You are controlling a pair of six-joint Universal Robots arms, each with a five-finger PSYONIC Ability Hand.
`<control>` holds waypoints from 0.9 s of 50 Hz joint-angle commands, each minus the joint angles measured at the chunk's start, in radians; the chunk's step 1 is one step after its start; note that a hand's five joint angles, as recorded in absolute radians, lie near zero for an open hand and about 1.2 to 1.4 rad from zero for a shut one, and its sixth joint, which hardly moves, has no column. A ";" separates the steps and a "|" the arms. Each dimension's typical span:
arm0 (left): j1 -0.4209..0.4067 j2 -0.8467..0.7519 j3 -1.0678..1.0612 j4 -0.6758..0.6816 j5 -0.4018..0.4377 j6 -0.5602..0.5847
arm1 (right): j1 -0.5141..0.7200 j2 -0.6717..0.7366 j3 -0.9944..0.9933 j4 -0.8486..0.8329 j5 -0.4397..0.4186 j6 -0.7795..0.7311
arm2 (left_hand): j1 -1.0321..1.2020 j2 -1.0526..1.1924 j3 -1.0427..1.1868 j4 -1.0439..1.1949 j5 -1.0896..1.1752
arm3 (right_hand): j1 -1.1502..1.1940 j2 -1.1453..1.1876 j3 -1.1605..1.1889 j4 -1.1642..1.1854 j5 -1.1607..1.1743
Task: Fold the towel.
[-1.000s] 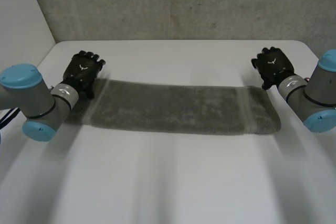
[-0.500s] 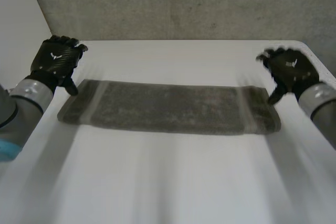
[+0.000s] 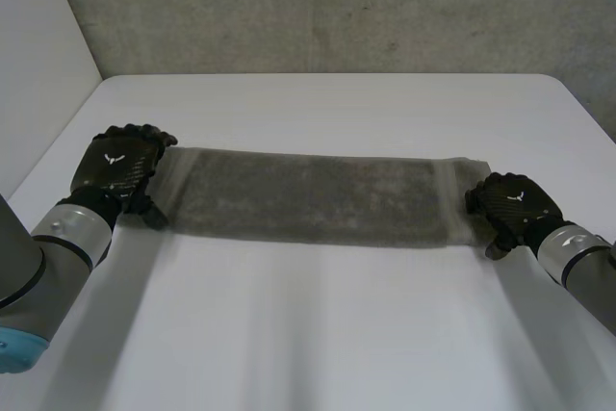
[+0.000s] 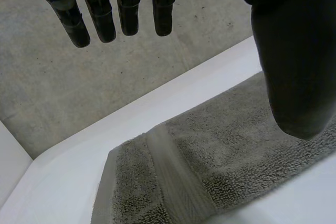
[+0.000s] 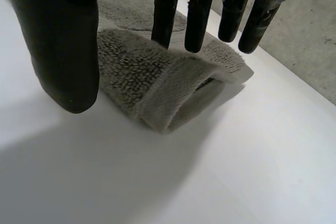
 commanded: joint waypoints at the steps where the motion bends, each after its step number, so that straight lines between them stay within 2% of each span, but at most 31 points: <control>1: 0.006 -0.002 -0.013 0.044 0.000 0.001 | 0.007 0.050 -0.035 -0.028 0.004 0.002 | -0.098 -0.068 -0.052 -0.059 -0.048 | 0.186 0.186 -0.044 -0.076 0.181; 2: 0.005 -0.002 -0.017 0.052 0.000 0.001 | 0.007 0.050 -0.036 -0.028 0.004 0.002 | -0.098 -0.068 -0.052 -0.059 -0.048 | 0.187 0.187 -0.044 -0.076 0.182; 3: 0.005 -0.002 -0.020 0.054 0.000 0.001 | 0.008 0.059 -0.042 -0.029 0.004 0.002 | -0.098 -0.068 -0.052 -0.059 -0.048 | 0.338 0.338 -0.044 -0.076 0.333; 4: 0.005 -0.002 -0.020 0.054 0.000 0.001 | 0.008 0.059 -0.042 -0.029 0.004 0.002 | -0.098 -0.068 -0.052 -0.059 -0.048 | 0.340 0.340 -0.044 -0.076 0.334; 6: 0.003 0.000 -0.025 0.054 0.002 0.001 | 0.011 0.065 -0.051 -0.042 0.004 0.002 | -0.098 -0.068 -0.052 -0.059 -0.048 | 0.783 0.784 -0.044 -0.076 0.778; 15: 0.006 0.003 -0.039 0.057 0.002 0.001 | -0.024 0.058 -0.060 -0.048 0.007 0.005 | -0.098 -0.068 -0.052 -0.059 -0.048 | 0.823 0.823 -0.044 -0.076 0.818; 17: 0.011 0.003 -0.039 0.057 0.002 0.001 | -0.097 0.038 -0.045 -0.028 -0.005 0.003 | -0.098 -0.068 -0.052 -0.059 -0.048 | 0.823 0.823 -0.044 -0.076 0.818; 20: 0.016 0.003 -0.039 0.057 0.002 0.001 | -0.140 0.022 -0.043 -0.006 -0.015 0.002 | -0.098 -0.068 -0.052 -0.059 -0.048 | 0.823 0.823 -0.044 -0.076 0.818; 22: 0.031 0.003 -0.039 0.057 0.002 0.001 | -0.232 -0.017 -0.060 0.053 -0.047 -0.010 | -0.098 -0.068 -0.052 -0.059 -0.048 | 0.823 0.823 -0.044 -0.076 0.818; 23: 0.031 0.003 -0.039 0.057 0.002 0.001 | -0.232 -0.017 -0.060 0.053 -0.047 -0.011 | -0.098 -0.068 -0.052 -0.059 -0.048 | 0.823 0.823 -0.044 -0.076 0.818; 25: 0.037 0.003 -0.037 0.057 0.002 0.001 | -0.336 -0.046 -0.095 0.096 -0.096 -0.064 | -0.098 -0.068 -0.052 -0.059 -0.048 | 0.823 0.823 -0.044 -0.076 0.818; 31: 0.043 0.006 -0.037 0.057 0.002 0.001 | -0.401 -0.063 -0.197 0.153 -0.110 -0.167 | -0.098 -0.068 -0.052 -0.059 -0.048 | 0.823 0.823 -0.044 -0.076 0.818; 34: 0.045 0.007 -0.037 0.057 0.000 0.001 | -0.392 -0.079 -0.283 0.225 -0.104 -0.199 | -0.098 -0.068 -0.052 -0.059 -0.048 | 0.823 0.823 -0.044 -0.076 0.818; 39: 0.043 0.009 -0.039 0.057 -0.001 0.001 | -0.272 -0.149 -0.382 0.285 -0.102 -0.192 | -0.098 -0.068 -0.052 -0.059 -0.048 | 0.823 0.823 -0.044 -0.076 0.818; 41: 0.043 0.010 -0.039 0.057 -0.001 0.001 | -0.140 -0.175 -0.414 0.283 -0.084 -0.187 | -0.098 -0.068 -0.052 -0.059 -0.048 | 0.823 0.823 -0.044 -0.076 0.818; 42: 0.043 0.010 -0.039 0.057 -0.001 0.001 | -0.139 -0.175 -0.414 0.283 -0.084 -0.187 | -0.098 -0.068 -0.052 -0.059 -0.048 | 0.823 0.823 -0.044 -0.076 0.818; 44: 0.043 0.012 -0.039 0.057 -0.001 0.001 | 0.043 -0.168 -0.445 0.282 -0.046 -0.188 | -0.098 -0.068 -0.052 -0.059 -0.048 | 0.823 0.823 -0.044 -0.076 0.818; 45: 0.043 0.012 -0.039 0.057 -0.001 0.001 | 0.044 -0.168 -0.445 0.282 -0.045 -0.188 | -0.098 -0.068 -0.052 -0.059 -0.048 | 0.823 0.823 -0.044 -0.076 0.818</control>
